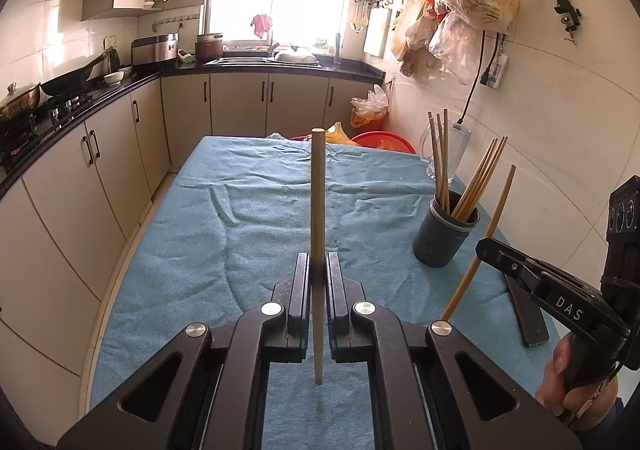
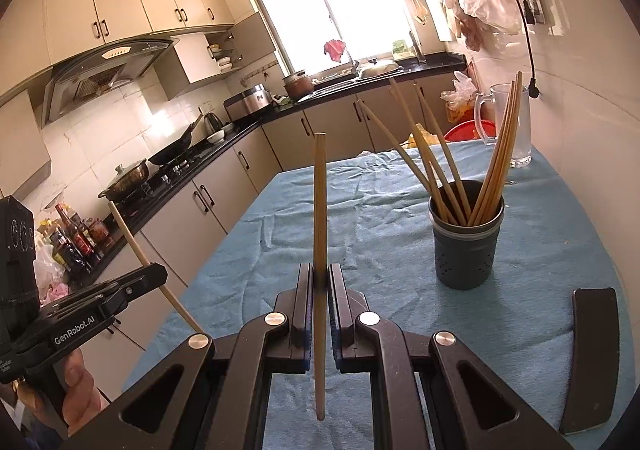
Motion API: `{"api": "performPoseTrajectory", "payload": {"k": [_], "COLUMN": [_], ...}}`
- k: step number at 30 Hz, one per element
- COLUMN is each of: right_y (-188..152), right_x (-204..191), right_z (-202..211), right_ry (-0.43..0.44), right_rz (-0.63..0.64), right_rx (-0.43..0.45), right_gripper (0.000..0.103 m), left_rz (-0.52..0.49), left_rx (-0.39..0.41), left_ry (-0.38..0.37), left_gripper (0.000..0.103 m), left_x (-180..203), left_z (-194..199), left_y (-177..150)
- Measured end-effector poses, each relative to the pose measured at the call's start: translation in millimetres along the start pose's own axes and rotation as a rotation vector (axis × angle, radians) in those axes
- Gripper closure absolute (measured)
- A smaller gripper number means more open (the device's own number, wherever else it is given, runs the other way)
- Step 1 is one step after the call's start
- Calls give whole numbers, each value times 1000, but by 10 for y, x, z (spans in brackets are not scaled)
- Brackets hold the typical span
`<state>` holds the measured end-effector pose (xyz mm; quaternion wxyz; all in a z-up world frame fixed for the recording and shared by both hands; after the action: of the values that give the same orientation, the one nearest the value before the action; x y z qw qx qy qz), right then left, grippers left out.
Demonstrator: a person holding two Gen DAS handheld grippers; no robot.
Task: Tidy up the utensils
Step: 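Lift the chopstick upright with the right tool while the left tool lifts its chopstick, then lower the chopstick into the black cup and open the right tool while the left tool does the same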
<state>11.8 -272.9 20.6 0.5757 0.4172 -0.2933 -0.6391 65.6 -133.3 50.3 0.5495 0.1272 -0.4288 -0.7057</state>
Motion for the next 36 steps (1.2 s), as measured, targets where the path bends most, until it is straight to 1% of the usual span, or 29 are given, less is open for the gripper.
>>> {"api": "performPoseTrajectory", "payload": {"k": [22, 30, 36], "right_y": [61, 93, 152], "right_x": [140, 257, 379], "right_z": [170, 259, 380], "right_ry": [-20, -34, -54], "right_rz": [-29, -44, -57], "right_rx": [32, 50, 77], "right_gripper": [95, 95, 95], "left_rz": [-24, -44, -65], "left_rx": [2, 1, 6], "left_ry": [-9, -18, -39], "left_gripper": [96, 96, 96], "left_x": [140, 267, 432], "left_z": [0, -27, -30], "left_y": [46, 81, 151]}}
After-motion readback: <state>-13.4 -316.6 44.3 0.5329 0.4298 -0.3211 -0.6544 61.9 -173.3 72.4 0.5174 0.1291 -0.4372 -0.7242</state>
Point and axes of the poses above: each gripper's, at about its wrist camera, not at the fingertips, and z roughly against the way its jaws point, x to its right, y to its top, the point moved 9 cm from there along -z, roughly the way its jaws point, and after that the axes turned 12 degrees about z, right-handed, at the moved point
